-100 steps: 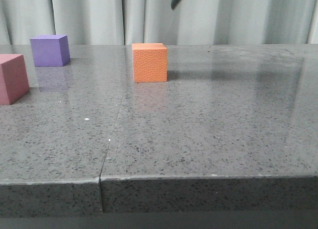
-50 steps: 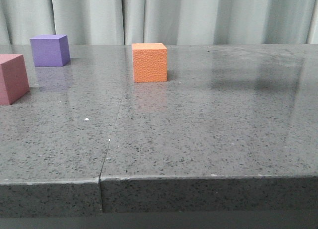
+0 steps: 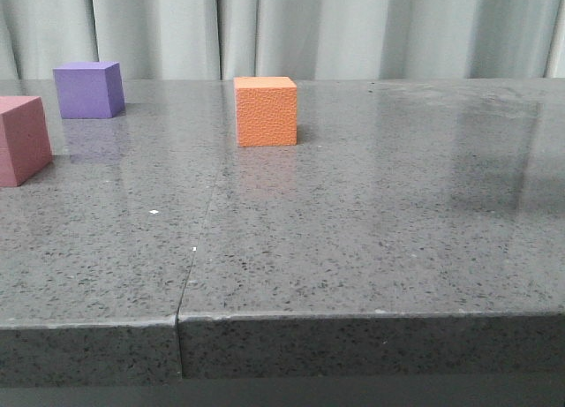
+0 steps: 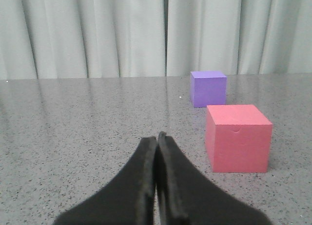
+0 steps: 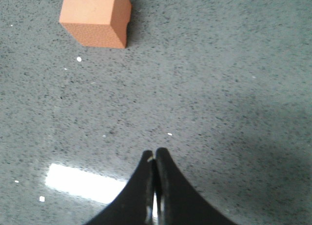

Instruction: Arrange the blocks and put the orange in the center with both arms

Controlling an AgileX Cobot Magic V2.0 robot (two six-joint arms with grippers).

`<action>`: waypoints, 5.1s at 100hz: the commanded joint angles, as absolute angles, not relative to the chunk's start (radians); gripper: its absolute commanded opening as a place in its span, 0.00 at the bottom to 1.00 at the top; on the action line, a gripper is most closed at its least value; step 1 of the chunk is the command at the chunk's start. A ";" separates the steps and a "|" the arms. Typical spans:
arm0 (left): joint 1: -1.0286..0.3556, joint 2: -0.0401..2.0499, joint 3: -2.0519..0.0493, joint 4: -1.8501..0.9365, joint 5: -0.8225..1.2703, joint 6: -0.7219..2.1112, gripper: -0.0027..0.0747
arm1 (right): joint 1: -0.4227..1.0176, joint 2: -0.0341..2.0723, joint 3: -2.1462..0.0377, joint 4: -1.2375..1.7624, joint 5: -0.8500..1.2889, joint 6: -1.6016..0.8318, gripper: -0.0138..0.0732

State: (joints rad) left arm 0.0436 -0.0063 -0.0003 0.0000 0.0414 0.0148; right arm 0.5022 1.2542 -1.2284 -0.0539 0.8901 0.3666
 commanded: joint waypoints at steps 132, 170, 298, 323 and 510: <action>0.044 0.622 -0.755 -0.089 0.466 0.026 0.01 | 0.499 0.410 -0.414 -0.175 0.347 0.354 0.08; 0.044 0.997 -0.992 -0.145 0.510 0.052 0.96 | 0.499 0.410 -0.414 -0.175 0.347 0.354 0.08; -0.328 1.897 -1.934 -0.697 1.094 1.203 0.88 | 0.499 0.410 -0.414 -0.175 0.347 0.354 0.08; -0.372 1.972 -1.938 -0.644 0.984 1.203 0.88 | 0.499 0.410 -0.414 -0.175 0.347 0.354 0.08; -0.298 1.846 -2.052 0.258 1.195 -0.274 0.47 | 0.499 0.410 -0.414 -0.175 0.347 0.354 0.08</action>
